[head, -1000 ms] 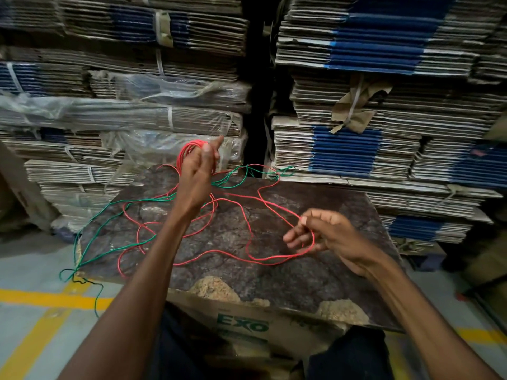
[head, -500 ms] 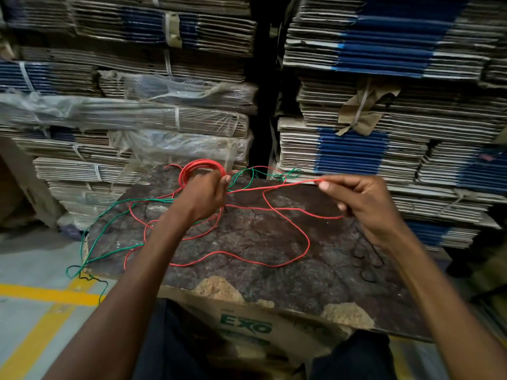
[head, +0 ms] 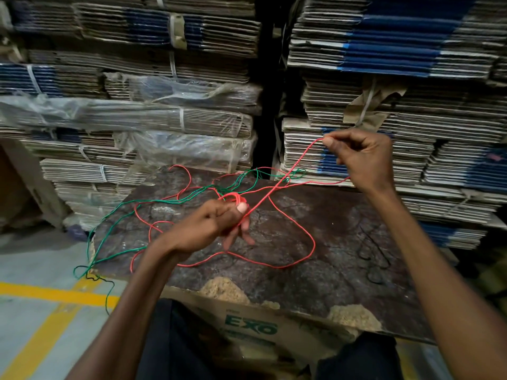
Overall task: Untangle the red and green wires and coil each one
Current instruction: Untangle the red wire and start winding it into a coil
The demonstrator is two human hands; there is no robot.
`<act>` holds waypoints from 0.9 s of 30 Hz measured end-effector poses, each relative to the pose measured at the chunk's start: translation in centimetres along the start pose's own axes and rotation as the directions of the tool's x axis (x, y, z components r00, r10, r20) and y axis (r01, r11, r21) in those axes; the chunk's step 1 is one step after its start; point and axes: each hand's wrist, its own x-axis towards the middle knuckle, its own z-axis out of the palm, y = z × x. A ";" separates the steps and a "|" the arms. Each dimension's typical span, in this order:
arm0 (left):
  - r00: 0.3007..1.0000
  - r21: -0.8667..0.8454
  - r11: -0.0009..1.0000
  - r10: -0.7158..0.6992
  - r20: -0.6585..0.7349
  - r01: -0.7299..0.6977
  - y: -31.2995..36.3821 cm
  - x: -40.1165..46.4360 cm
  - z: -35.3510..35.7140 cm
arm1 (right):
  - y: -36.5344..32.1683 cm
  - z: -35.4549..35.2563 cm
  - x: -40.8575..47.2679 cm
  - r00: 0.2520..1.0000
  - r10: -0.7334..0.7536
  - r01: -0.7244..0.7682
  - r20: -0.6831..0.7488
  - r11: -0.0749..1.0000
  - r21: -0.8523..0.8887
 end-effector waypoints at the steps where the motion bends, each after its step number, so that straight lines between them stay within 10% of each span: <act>1: 1.000 -0.069 0.998 0.016 0.024 -0.014 0.2 -0.3 0.3 | 0.4 0.1 0.1 1.000 0.000 0.000 0.001 1.000 -0.005; 7: 0.986 -0.593 0.798 0.163 0.032 -0.112 0.7 -0.8 1.3 | 2.7 0.5 -0.5 0.983 0.183 -0.185 0.030 0.980 0.076; 14: 0.927 -0.947 0.277 0.373 -0.050 -0.163 1.6 0.2 0.7 | 4.1 0.3 -2.6 0.930 0.336 -0.356 0.151 0.925 0.135; 21: 0.893 -0.919 0.169 0.352 -0.282 -0.357 1.8 2.0 -2.5 | 4.7 -0.2 -5.9 0.836 0.466 -0.513 0.291 0.851 0.110; 27: 0.851 -0.808 0.267 0.191 -0.489 -0.525 0.6 4.6 -4.4 | 4.4 0.8 -9.0 0.756 0.337 -0.339 0.561 0.935 -0.105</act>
